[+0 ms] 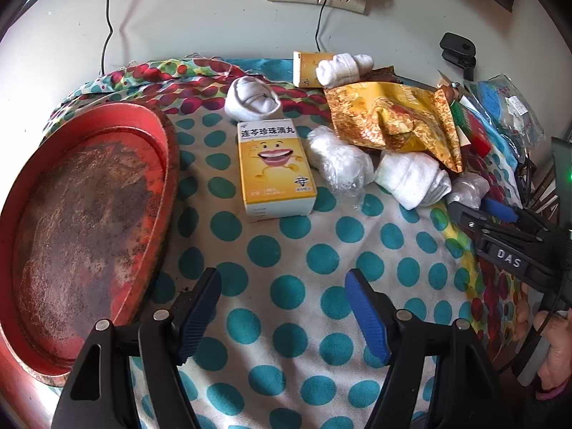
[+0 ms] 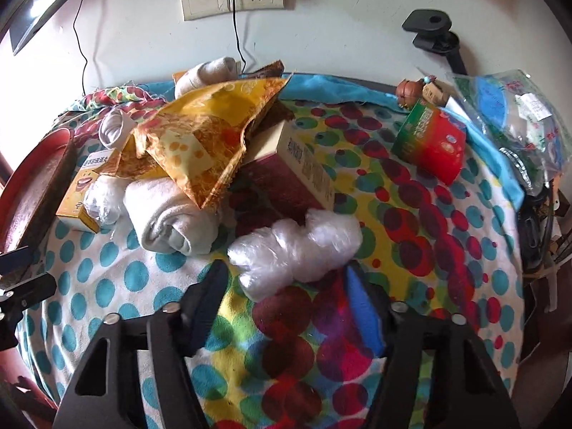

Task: Organize objects
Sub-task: 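Grasp the white rolled towel with the left tool while the right holds a plastic bundle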

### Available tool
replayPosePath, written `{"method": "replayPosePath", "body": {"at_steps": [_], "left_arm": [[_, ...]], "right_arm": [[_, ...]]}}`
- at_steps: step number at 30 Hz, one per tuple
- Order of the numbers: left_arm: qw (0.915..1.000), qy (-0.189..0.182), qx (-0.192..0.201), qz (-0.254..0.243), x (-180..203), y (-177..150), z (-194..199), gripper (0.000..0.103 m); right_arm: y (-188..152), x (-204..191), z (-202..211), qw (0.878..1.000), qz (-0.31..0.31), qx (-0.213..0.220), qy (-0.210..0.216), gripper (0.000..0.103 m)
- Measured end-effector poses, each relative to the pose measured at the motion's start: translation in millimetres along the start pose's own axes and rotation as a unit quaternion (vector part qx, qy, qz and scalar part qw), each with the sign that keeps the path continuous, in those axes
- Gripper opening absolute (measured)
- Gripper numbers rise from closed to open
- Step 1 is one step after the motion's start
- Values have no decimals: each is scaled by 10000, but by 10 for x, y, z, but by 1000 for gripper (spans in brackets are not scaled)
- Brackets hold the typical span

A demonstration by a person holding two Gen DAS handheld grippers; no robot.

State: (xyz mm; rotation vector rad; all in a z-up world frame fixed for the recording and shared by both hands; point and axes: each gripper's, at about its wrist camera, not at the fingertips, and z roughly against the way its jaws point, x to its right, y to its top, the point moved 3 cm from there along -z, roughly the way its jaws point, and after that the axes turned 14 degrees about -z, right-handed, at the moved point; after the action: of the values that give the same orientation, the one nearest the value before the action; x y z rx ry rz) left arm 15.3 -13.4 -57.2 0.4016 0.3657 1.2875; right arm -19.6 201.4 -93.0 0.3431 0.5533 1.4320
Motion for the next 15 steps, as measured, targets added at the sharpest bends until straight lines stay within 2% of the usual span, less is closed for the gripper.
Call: {"method": "replayPosePath", "body": {"at_steps": [1, 5, 8, 15], "left_arm": [[10000, -35, -3, -14, 17, 12, -10, 74], [9998, -137, 4, -116, 120, 69, -40, 74], [9995, -220, 11, -248, 248, 119, -58, 74], [9928, -825, 254, -831, 702, 377, -114, 74]], "right_arm": [[-5, 4, -14, 10000, -32, -20, 67, 49], [-15, 15, 9, 9996, -109, 79, 243, 46], [-35, 33, 47, 9995, -147, 119, 255, 45], [-129, 227, 208, 9978, -465, 89, 473, 45]]}}
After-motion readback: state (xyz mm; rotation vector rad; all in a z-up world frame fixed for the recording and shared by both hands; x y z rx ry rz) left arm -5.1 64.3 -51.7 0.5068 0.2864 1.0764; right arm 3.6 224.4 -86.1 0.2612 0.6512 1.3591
